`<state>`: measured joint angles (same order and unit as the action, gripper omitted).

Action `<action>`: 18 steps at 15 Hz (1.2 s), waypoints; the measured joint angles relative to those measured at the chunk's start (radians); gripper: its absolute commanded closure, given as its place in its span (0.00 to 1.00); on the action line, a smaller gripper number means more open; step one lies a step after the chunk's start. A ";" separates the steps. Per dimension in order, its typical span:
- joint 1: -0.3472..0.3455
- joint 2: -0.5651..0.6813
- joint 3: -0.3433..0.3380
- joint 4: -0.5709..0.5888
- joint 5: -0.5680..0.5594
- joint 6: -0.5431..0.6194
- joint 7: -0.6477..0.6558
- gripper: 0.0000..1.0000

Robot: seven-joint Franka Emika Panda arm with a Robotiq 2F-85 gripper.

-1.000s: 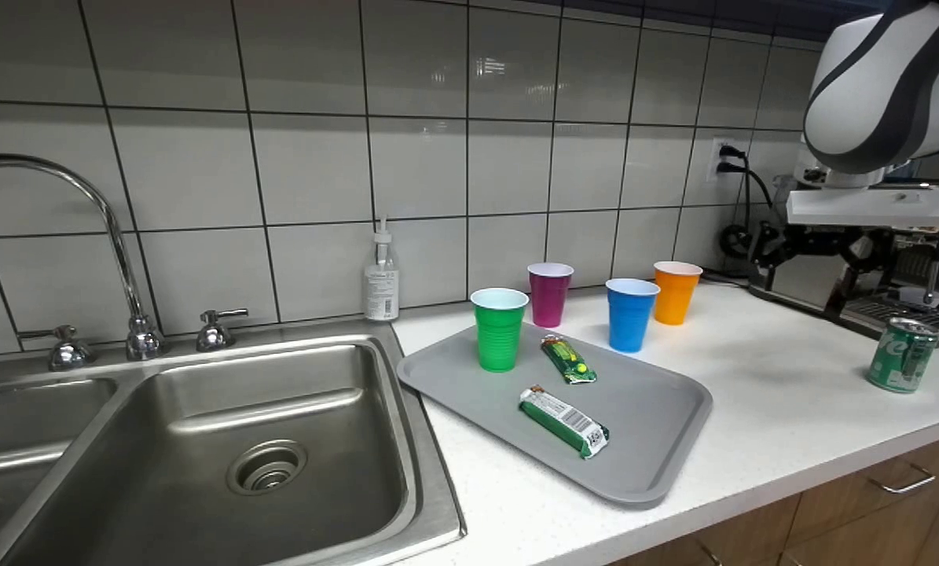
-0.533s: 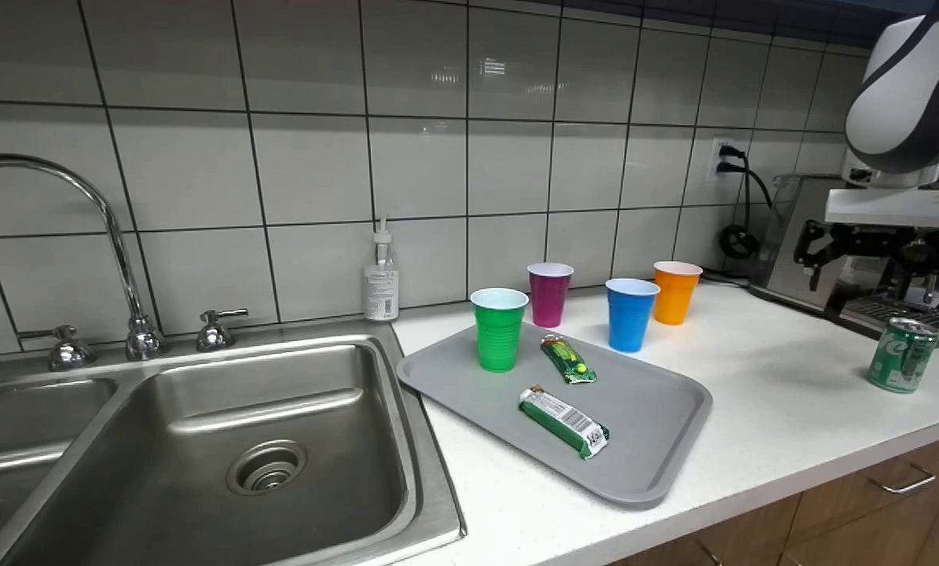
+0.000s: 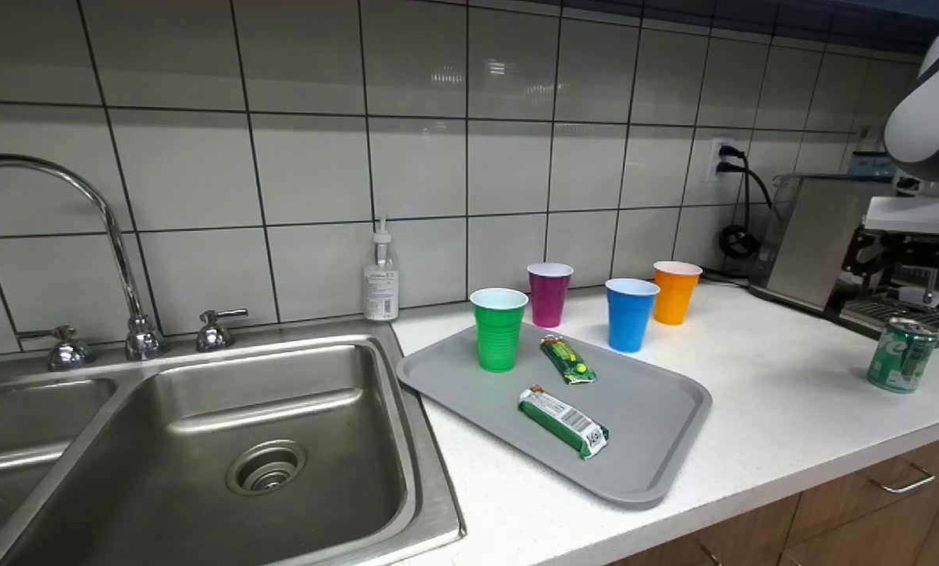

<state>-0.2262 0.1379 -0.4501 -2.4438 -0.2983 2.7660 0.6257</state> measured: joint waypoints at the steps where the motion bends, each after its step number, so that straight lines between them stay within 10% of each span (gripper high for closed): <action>1: -0.004 0.010 -0.005 0.005 0.010 0.001 0.000 0.00; 18: -0.018 0.257 -0.035 0.187 0.249 0.004 -0.003 0.00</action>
<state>-0.2442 0.3946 -0.4846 -2.2571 -0.0493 2.7696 0.6222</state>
